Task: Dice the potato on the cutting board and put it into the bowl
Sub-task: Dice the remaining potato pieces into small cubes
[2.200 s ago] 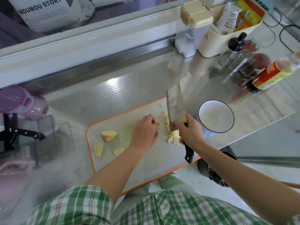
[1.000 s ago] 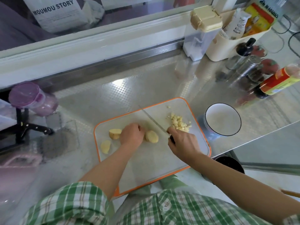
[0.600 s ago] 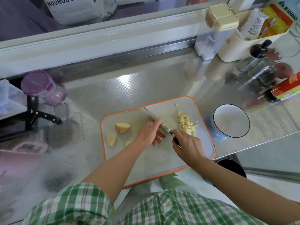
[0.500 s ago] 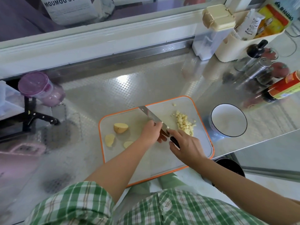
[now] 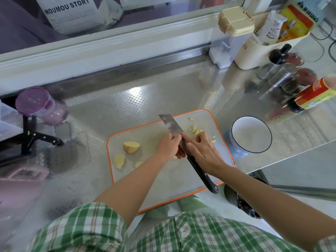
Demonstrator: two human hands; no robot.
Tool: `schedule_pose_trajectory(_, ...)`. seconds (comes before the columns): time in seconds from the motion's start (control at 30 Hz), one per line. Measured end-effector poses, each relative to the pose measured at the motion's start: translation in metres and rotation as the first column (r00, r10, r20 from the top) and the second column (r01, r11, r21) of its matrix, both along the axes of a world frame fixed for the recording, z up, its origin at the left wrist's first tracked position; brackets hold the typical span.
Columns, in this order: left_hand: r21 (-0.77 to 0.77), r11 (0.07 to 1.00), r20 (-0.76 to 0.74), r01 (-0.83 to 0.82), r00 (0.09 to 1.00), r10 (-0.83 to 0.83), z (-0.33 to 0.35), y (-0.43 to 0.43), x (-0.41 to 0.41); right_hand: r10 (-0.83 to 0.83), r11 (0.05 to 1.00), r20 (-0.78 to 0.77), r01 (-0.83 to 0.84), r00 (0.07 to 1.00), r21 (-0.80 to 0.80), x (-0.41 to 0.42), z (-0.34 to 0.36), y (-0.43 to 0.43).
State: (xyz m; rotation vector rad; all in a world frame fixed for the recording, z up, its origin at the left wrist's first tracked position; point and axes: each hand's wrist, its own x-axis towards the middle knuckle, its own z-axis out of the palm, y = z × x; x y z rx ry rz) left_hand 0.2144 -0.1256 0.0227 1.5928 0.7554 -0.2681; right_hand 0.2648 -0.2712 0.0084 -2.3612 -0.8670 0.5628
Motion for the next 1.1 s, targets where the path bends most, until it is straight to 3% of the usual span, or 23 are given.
schedule_pose_trajectory(0.1, 0.022, 1.0, -0.03, -0.01, 1.0, 0.011, 0.001, 0.002, -0.002, -0.135, 0.987, 0.009, 0.135, 0.991, -0.085, 0.005, -0.001, 0.002)
schedule_pose_trajectory(0.2, 0.075, 0.997, -0.053, -0.021, 0.998, 0.025, 0.003, 0.008, -0.005, -0.164, 0.986, -0.044, 0.164, 0.985, -0.016, 0.005, 0.002, 0.003)
schedule_pose_trajectory(0.27, 0.128, 0.991, -0.049, -0.042, 0.998, 0.048, 0.001, 0.012, -0.005, -0.098, 0.995, -0.105, 0.099, 0.99, 0.007, 0.001, 0.011, 0.006)
schedule_pose_trajectory(0.43, 0.252, 0.963, -0.025, -0.093, 0.994, 0.103, 0.0, 0.017, -0.005, 0.162, 0.958, -0.089, -0.178, 0.983, -0.225, -0.021, 0.026, 0.021)
schedule_pose_trajectory(0.5, 0.176, 0.979, 0.006, -0.103, 0.995, 0.103, 0.004, 0.018, -0.007, 0.109, 0.968, -0.05, -0.118, 0.993, -0.22, -0.023, 0.024, 0.025)
schedule_pose_trajectory(0.57, 0.045, 0.985, 0.026, -0.168, 0.986, 0.167, 0.004, 0.018, -0.011, -0.046, 0.989, -0.046, 0.039, 0.998, -0.146, -0.02, 0.022, 0.025)
schedule_pose_trajectory(0.6, 0.044, 0.977, 0.027, -0.209, 0.978, 0.208, 0.002, 0.019, -0.015, -0.114, 0.987, -0.059, 0.107, 0.992, -0.118, -0.017, 0.02, 0.024)
schedule_pose_trajectory(0.67, 0.194, 0.951, -0.001, -0.239, 0.97, 0.244, -0.012, 0.025, -0.024, -0.158, 0.983, -0.065, 0.151, 0.985, -0.105, -0.015, 0.016, 0.019)
schedule_pose_trajectory(0.73, 0.405, 0.903, -0.14, -0.14, 0.967, 0.213, -0.025, 0.03, -0.034, -0.117, 0.985, -0.029, 0.112, 0.993, -0.133, -0.015, 0.01, 0.013)
schedule_pose_trajectory(0.83, 0.423, 0.906, -0.287, -0.036, 0.942, 0.171, -0.034, 0.03, -0.047, -0.059, 0.982, -0.003, 0.058, 0.998, -0.181, -0.023, 0.002, 0.007)
schedule_pose_trajectory(1.1, 0.424, 0.905, -0.243, -0.035, 0.958, 0.151, -0.046, 0.018, -0.045, -0.024, 0.977, -0.071, 0.008, 0.997, -0.212, -0.037, 0.001, 0.01)
